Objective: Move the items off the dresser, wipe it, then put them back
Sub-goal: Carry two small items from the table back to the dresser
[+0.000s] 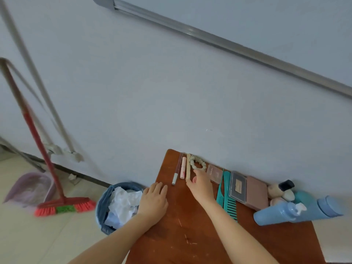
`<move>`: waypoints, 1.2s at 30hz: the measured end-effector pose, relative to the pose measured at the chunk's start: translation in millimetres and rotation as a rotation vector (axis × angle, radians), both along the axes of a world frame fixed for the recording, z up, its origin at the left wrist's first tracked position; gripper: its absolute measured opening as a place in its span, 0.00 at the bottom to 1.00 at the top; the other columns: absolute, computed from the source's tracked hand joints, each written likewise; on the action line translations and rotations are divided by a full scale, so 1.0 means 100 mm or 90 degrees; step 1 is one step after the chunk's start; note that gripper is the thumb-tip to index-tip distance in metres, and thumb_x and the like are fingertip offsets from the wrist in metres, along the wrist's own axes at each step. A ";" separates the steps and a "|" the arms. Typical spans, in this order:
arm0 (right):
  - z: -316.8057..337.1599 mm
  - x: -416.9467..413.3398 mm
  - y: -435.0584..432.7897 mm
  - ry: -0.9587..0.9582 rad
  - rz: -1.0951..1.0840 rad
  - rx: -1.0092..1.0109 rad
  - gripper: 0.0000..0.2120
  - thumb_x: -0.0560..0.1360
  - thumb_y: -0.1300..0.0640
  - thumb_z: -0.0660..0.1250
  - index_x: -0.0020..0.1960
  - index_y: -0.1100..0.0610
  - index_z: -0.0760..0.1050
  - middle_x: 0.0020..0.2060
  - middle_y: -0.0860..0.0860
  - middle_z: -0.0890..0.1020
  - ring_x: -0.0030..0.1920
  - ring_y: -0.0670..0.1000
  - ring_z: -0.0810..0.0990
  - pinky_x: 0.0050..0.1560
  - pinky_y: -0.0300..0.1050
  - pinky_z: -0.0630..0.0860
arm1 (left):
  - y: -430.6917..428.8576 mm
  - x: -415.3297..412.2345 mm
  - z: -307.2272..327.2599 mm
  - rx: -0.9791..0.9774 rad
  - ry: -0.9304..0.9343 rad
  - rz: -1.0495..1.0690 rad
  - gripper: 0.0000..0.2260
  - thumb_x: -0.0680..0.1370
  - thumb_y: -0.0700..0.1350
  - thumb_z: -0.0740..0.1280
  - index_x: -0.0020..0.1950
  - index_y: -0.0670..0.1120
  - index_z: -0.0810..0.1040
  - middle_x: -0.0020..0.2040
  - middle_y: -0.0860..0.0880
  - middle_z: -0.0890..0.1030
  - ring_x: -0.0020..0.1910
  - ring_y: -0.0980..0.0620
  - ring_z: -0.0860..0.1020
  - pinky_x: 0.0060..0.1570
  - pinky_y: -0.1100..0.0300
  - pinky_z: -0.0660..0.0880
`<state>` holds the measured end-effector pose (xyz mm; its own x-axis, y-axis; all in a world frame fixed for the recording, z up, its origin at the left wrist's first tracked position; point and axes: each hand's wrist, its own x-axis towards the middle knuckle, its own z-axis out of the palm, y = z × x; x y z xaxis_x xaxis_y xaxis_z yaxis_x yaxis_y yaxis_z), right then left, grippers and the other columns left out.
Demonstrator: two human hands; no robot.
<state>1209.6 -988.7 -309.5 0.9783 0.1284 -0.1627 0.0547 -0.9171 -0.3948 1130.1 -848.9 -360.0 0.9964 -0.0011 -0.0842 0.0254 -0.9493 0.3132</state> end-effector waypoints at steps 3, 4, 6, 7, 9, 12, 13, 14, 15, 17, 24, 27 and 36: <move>-0.01 0.26 -0.01 0.003 0.015 -0.023 0.25 0.75 0.50 0.64 0.68 0.59 0.66 0.63 0.54 0.74 0.62 0.53 0.73 0.60 0.45 0.73 | -0.04 0.05 0.04 -0.006 -0.009 0.020 0.12 0.64 0.49 0.60 0.37 0.51 0.83 0.38 0.55 0.82 0.37 0.56 0.81 0.34 0.63 0.78; -0.03 0.33 -0.01 0.004 0.022 -0.039 0.25 0.75 0.49 0.64 0.68 0.59 0.66 0.63 0.54 0.75 0.63 0.53 0.73 0.59 0.44 0.73 | -0.05 0.05 0.05 -0.017 0.010 0.023 0.13 0.66 0.49 0.58 0.36 0.51 0.83 0.38 0.55 0.82 0.37 0.56 0.81 0.34 0.63 0.78; -0.08 0.44 0.00 0.009 0.035 -0.075 0.24 0.74 0.46 0.64 0.65 0.58 0.68 0.61 0.53 0.76 0.62 0.53 0.73 0.57 0.44 0.73 | -0.06 0.06 0.04 -0.027 0.031 0.044 0.16 0.67 0.49 0.55 0.37 0.51 0.83 0.39 0.55 0.82 0.38 0.56 0.81 0.35 0.64 0.78; -0.12 0.49 0.01 0.011 0.041 -0.093 0.24 0.74 0.45 0.64 0.64 0.58 0.69 0.60 0.53 0.76 0.62 0.53 0.73 0.57 0.45 0.73 | -0.07 0.08 0.02 -0.023 0.026 0.057 0.16 0.67 0.49 0.55 0.37 0.51 0.83 0.39 0.55 0.82 0.38 0.56 0.81 0.36 0.64 0.78; -0.18 0.57 0.02 0.017 0.055 -0.119 0.22 0.74 0.45 0.64 0.62 0.57 0.70 0.59 0.53 0.76 0.61 0.54 0.72 0.57 0.46 0.74 | -0.10 0.10 0.01 -0.031 0.032 0.084 0.17 0.67 0.48 0.55 0.37 0.51 0.83 0.39 0.55 0.82 0.39 0.56 0.81 0.37 0.63 0.78; -0.24 0.64 0.02 0.005 0.078 -0.130 0.20 0.74 0.49 0.64 0.62 0.58 0.68 0.61 0.54 0.74 0.63 0.55 0.70 0.62 0.48 0.70 | -0.13 0.14 0.03 -0.027 0.043 0.112 0.16 0.68 0.49 0.54 0.38 0.52 0.83 0.38 0.56 0.82 0.37 0.56 0.80 0.36 0.63 0.78; -0.26 0.66 0.02 -0.005 0.083 -0.128 0.19 0.74 0.51 0.64 0.62 0.58 0.68 0.61 0.54 0.74 0.64 0.55 0.69 0.62 0.48 0.69 | -0.13 0.16 0.04 -0.025 0.039 0.121 0.16 0.69 0.49 0.55 0.38 0.53 0.83 0.37 0.56 0.81 0.36 0.56 0.80 0.35 0.62 0.78; -0.27 0.67 0.03 -0.013 0.082 -0.122 0.18 0.74 0.52 0.64 0.62 0.58 0.68 0.61 0.54 0.74 0.64 0.55 0.69 0.62 0.49 0.69 | -0.13 0.19 0.05 -0.025 0.039 0.137 0.16 0.69 0.49 0.55 0.38 0.53 0.82 0.37 0.57 0.80 0.36 0.56 0.79 0.34 0.62 0.77; -0.29 0.67 0.03 -0.016 0.074 -0.109 0.18 0.74 0.53 0.64 0.61 0.58 0.69 0.61 0.54 0.75 0.64 0.55 0.69 0.62 0.49 0.69 | -0.14 0.21 0.05 -0.028 0.033 0.154 0.16 0.69 0.49 0.54 0.38 0.53 0.82 0.36 0.57 0.80 0.35 0.56 0.79 0.34 0.61 0.77; -0.31 0.67 0.03 -0.017 0.053 -0.071 0.18 0.74 0.54 0.64 0.61 0.58 0.69 0.60 0.53 0.75 0.62 0.55 0.70 0.61 0.49 0.70 | -0.17 0.26 0.03 -0.017 0.010 0.193 0.17 0.70 0.50 0.52 0.41 0.52 0.82 0.38 0.56 0.80 0.38 0.54 0.79 0.38 0.59 0.77; -0.25 0.67 -0.06 -0.092 0.026 0.081 0.19 0.72 0.60 0.63 0.63 0.59 0.70 0.55 0.55 0.76 0.56 0.53 0.71 0.56 0.44 0.70 | -0.34 0.69 0.16 -0.112 -0.001 0.267 0.17 0.79 0.52 0.55 0.66 0.48 0.68 0.63 0.50 0.71 0.63 0.50 0.67 0.60 0.57 0.65; -0.20 0.61 -0.20 -0.113 0.045 0.105 0.19 0.74 0.59 0.64 0.64 0.59 0.69 0.55 0.56 0.75 0.56 0.53 0.72 0.53 0.44 0.72 | -0.48 0.90 0.17 -0.079 0.044 0.282 0.23 0.77 0.57 0.57 0.68 0.46 0.63 0.64 0.47 0.70 0.64 0.47 0.67 0.60 0.55 0.66; -0.19 0.51 -0.56 -0.164 0.040 0.151 0.20 0.71 0.62 0.68 0.62 0.60 0.72 0.49 0.57 0.76 0.49 0.54 0.76 0.43 0.48 0.79 | -0.71 1.13 0.27 -0.071 0.086 0.340 0.18 0.73 0.50 0.63 0.60 0.43 0.70 0.55 0.44 0.75 0.55 0.45 0.73 0.50 0.54 0.72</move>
<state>1260.3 -1044.5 -328.9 0.9724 0.1936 0.1300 0.2331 -0.7930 -0.5628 1243.4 -919.6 -333.4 0.8417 0.4841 -0.2390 0.5399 -0.7552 0.3717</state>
